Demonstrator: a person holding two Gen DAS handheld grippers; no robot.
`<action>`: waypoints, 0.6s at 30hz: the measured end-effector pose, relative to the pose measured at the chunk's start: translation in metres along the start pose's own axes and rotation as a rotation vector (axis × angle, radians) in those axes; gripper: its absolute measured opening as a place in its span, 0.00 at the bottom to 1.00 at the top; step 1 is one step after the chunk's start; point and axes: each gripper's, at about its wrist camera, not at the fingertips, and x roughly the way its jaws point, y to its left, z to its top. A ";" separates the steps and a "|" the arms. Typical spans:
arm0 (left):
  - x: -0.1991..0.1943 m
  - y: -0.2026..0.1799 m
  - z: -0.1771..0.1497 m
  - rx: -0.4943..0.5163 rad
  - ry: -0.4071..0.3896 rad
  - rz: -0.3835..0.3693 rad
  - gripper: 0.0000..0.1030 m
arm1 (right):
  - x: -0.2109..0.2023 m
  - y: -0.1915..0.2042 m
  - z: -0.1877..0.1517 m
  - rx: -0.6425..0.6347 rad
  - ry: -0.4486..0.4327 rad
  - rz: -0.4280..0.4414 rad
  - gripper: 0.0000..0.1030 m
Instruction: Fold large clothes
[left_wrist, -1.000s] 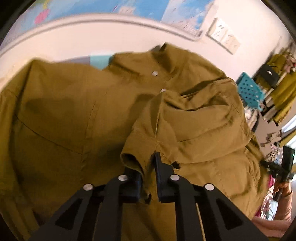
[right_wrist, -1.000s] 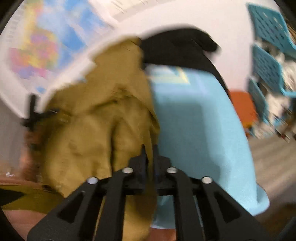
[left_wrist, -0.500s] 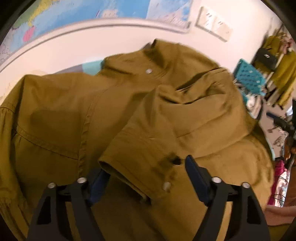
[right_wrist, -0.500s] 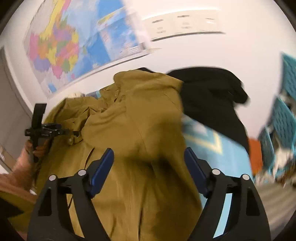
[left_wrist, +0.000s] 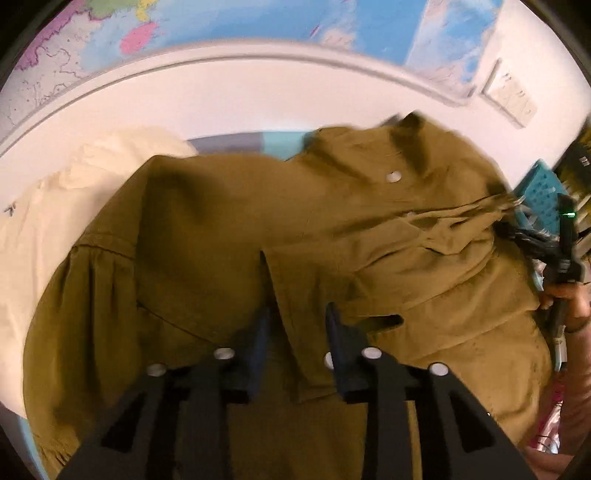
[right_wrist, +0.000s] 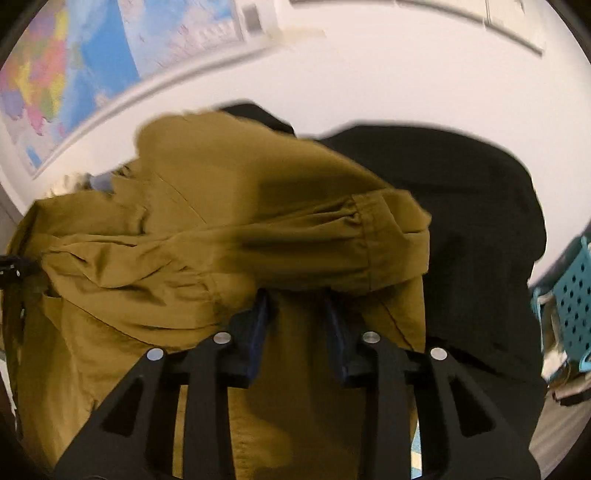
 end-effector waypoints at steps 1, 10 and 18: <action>0.001 0.002 0.000 -0.009 0.005 -0.029 0.36 | -0.006 0.001 -0.001 -0.002 -0.018 -0.002 0.33; 0.000 -0.022 -0.012 0.098 -0.060 -0.024 0.69 | -0.072 0.051 -0.011 -0.116 -0.185 0.142 0.50; -0.007 -0.025 -0.034 0.121 -0.085 0.010 0.71 | 0.013 0.110 -0.005 -0.155 -0.001 0.267 0.50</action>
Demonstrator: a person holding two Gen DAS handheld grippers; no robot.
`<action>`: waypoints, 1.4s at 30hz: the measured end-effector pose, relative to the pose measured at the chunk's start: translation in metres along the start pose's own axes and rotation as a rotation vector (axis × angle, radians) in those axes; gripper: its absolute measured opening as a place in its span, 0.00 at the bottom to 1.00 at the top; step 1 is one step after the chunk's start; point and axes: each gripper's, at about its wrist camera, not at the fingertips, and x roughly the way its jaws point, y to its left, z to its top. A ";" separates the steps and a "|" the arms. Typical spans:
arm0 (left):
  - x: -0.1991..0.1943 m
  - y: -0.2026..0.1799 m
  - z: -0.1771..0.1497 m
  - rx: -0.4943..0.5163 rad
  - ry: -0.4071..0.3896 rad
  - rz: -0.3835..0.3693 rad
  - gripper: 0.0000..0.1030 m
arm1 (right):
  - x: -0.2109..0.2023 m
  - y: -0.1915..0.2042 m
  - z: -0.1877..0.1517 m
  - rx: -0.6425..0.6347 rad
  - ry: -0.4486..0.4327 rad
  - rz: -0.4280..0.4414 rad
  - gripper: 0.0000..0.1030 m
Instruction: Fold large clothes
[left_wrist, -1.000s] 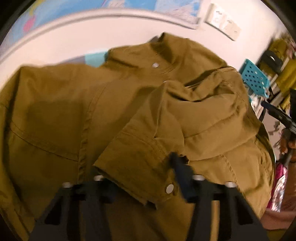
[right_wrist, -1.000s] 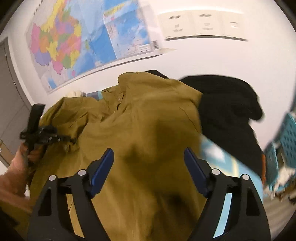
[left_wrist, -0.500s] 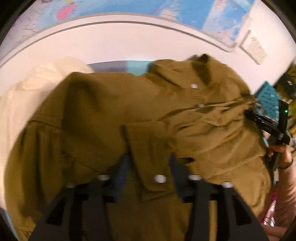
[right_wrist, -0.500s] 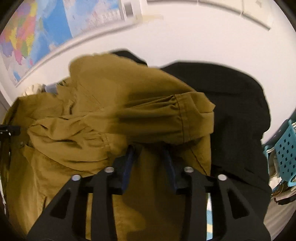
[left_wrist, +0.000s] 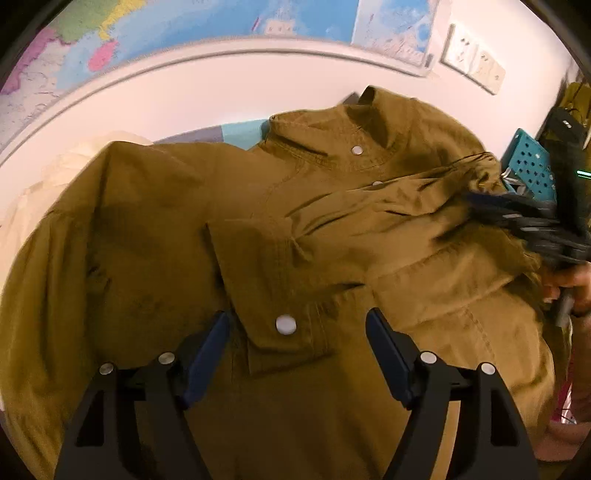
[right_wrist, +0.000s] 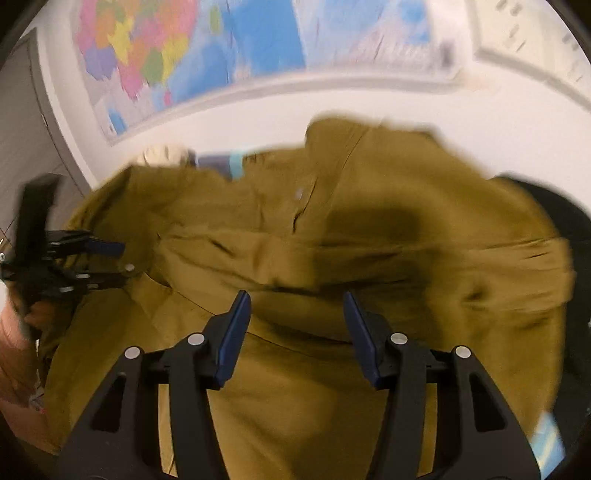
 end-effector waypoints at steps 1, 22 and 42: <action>-0.012 0.002 -0.005 0.002 -0.028 0.029 0.72 | 0.010 -0.001 -0.002 0.005 0.028 -0.010 0.50; -0.143 0.092 -0.115 -0.142 -0.271 0.280 0.80 | 0.015 0.232 -0.029 -0.246 0.091 0.673 0.68; -0.202 0.119 -0.123 -0.241 -0.503 0.053 0.80 | -0.050 0.261 0.039 -0.367 0.051 0.745 0.04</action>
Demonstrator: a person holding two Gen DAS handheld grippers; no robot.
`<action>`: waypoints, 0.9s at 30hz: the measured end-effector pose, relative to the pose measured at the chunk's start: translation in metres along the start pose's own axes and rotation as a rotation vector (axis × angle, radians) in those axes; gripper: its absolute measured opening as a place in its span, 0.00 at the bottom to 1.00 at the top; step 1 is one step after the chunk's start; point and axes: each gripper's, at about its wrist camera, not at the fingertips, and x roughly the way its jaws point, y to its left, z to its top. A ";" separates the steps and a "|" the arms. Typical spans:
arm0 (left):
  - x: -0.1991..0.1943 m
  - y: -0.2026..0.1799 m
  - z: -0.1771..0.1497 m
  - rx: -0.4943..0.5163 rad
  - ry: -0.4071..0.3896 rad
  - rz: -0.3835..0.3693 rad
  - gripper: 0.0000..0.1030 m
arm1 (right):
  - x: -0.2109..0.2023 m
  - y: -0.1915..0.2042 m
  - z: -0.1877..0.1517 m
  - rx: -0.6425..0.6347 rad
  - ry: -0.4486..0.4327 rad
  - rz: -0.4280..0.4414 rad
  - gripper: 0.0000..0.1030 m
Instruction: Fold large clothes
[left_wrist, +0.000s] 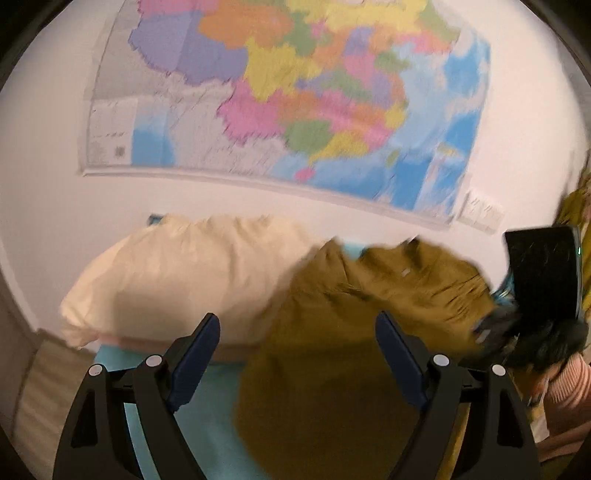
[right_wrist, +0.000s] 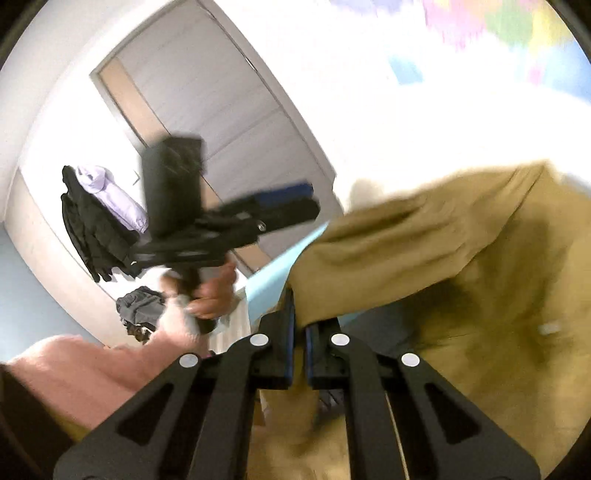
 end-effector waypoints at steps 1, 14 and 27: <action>-0.001 -0.003 0.003 0.007 -0.010 -0.008 0.80 | -0.027 0.001 0.002 -0.019 0.000 -0.043 0.04; 0.109 -0.092 -0.003 0.188 0.178 -0.074 0.81 | -0.161 -0.099 -0.076 0.174 0.110 -0.679 0.17; 0.198 -0.135 -0.037 0.373 0.414 0.016 0.88 | -0.227 -0.111 -0.199 0.351 -0.154 -0.646 0.87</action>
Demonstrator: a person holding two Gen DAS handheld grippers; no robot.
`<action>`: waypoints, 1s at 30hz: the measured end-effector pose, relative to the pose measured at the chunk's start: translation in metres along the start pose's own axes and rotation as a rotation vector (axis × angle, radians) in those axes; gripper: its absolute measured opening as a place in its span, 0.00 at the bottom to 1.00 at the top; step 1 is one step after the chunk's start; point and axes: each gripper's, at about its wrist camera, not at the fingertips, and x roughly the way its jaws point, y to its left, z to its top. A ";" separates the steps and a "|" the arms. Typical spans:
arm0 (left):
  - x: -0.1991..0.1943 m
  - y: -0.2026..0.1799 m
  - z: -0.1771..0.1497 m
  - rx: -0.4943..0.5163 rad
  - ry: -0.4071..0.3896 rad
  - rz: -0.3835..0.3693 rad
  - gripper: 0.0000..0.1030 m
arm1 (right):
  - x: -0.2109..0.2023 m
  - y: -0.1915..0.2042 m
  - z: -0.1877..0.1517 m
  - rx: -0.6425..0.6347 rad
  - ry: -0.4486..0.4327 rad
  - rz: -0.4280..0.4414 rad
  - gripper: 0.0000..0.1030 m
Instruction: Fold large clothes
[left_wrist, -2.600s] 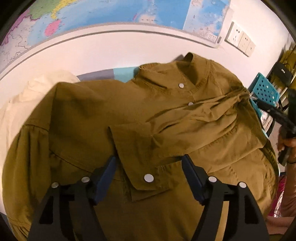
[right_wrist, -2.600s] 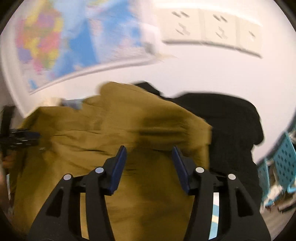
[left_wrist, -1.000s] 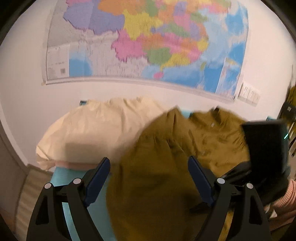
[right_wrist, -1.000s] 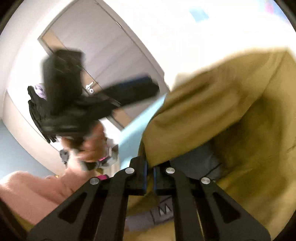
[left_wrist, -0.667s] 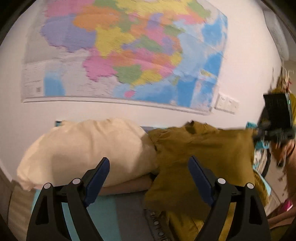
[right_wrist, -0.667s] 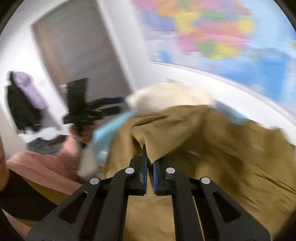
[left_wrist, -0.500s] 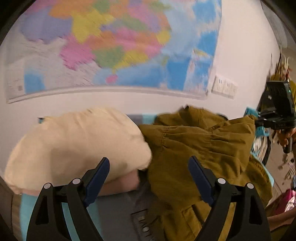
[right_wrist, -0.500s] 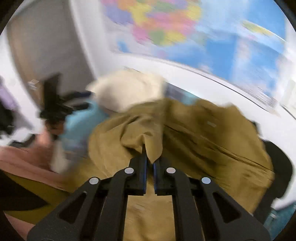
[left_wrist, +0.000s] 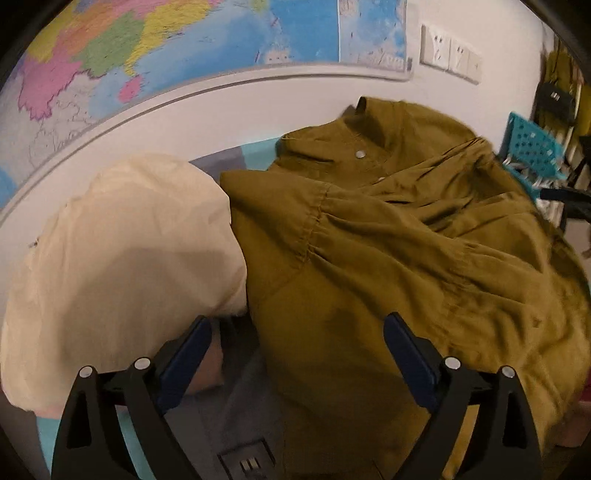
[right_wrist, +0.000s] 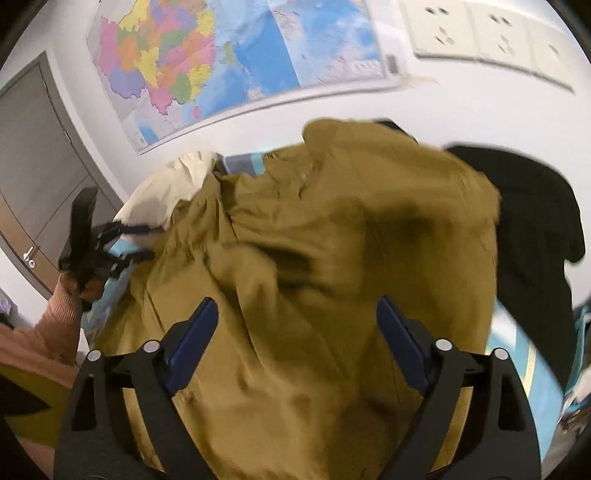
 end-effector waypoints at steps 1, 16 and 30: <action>0.008 -0.001 0.003 -0.002 0.022 0.006 0.88 | 0.005 0.005 -0.007 -0.006 -0.001 0.009 0.88; -0.005 0.022 0.022 -0.171 -0.061 0.081 0.41 | -0.046 0.016 0.029 0.079 -0.215 0.045 0.11; 0.020 -0.067 0.058 0.169 -0.104 0.015 0.78 | -0.031 -0.037 -0.010 0.181 -0.224 -0.067 0.67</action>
